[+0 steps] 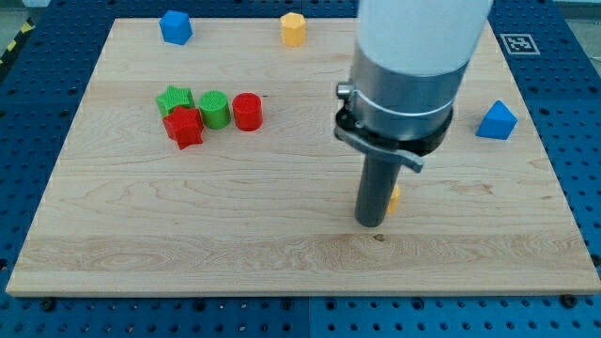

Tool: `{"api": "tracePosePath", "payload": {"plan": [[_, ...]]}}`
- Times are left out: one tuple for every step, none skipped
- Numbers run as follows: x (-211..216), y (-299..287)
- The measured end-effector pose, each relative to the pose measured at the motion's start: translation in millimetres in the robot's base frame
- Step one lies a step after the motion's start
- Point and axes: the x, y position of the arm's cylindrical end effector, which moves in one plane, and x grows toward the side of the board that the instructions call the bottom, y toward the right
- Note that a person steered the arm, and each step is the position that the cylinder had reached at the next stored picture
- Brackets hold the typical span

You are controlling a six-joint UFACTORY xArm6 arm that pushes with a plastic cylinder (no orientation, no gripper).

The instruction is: Move the yellow heart top left to blue triangle

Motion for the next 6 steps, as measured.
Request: {"api": "tracePosePath", "payload": {"plan": [[-15.3,11.9],[-26.8,27.4],[-36.8,43.9],[-49.2,45.7],[-69.2,45.8],[-97.9,46.7]]}}
